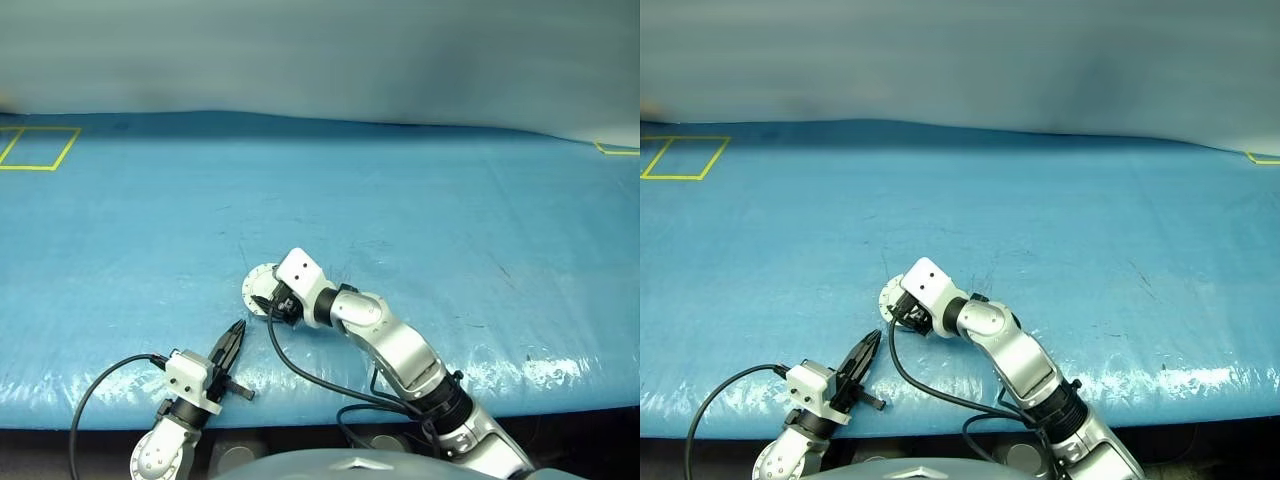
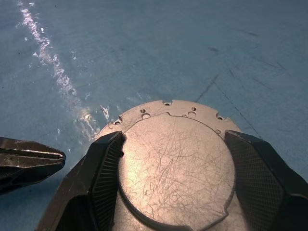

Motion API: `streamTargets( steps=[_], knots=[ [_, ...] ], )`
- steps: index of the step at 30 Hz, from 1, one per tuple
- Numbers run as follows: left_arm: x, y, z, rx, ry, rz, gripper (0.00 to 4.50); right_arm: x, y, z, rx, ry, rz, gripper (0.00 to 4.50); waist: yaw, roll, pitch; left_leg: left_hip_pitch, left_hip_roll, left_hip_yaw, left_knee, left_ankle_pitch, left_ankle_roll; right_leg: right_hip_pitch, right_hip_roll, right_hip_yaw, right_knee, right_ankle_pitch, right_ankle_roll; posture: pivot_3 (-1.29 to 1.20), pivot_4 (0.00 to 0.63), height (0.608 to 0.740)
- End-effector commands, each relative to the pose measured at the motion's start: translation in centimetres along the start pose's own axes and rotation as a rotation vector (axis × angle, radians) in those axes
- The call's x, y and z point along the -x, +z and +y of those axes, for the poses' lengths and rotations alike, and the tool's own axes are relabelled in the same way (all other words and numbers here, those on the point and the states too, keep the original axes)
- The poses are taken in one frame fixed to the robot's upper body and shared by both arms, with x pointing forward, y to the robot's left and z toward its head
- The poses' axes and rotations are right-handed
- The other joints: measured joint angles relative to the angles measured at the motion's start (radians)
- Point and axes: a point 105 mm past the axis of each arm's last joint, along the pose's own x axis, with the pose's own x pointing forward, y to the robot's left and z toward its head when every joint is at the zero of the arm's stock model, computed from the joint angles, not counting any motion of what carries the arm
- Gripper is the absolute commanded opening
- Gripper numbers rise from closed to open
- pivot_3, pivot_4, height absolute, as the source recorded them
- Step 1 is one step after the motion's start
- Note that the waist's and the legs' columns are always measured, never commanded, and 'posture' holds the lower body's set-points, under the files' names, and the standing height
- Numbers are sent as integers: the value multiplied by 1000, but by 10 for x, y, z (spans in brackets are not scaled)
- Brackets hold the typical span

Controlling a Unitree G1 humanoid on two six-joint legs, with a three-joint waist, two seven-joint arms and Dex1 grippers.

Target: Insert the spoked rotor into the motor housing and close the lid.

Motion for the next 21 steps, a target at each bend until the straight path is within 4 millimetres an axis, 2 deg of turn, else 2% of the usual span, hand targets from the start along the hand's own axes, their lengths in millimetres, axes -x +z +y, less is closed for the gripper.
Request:
streamTargets(
  steps=[1,11,19,21],
  knots=[
    [0,1,0,8,0,-5,0,-1,-11,-2,1,-22,28,3038,-1,0,0,0,0,0,0,0,0,0,0,0,0,0,0,0,150,740],
    [0,1,0,7,-7,-4,0,0,-13,-9,60,-51,41,3038,-2,0,0,2,0,0,0,0,0,-1,0,0,0,0,0,0,150,740],
    [2,-1,1,26,-1,20,0,-1,-19,-6,85,-40,62,3038,-2,0,0,2,0,0,1,0,0,-2,0,0,0,0,0,0,150,740],
    [-1,1,9,82,54,32,0,-1,-20,-6,80,-35,70,3038,-2,1,-1,2,0,0,1,0,0,-1,0,0,0,0,0,0,150,740]
  ],
)
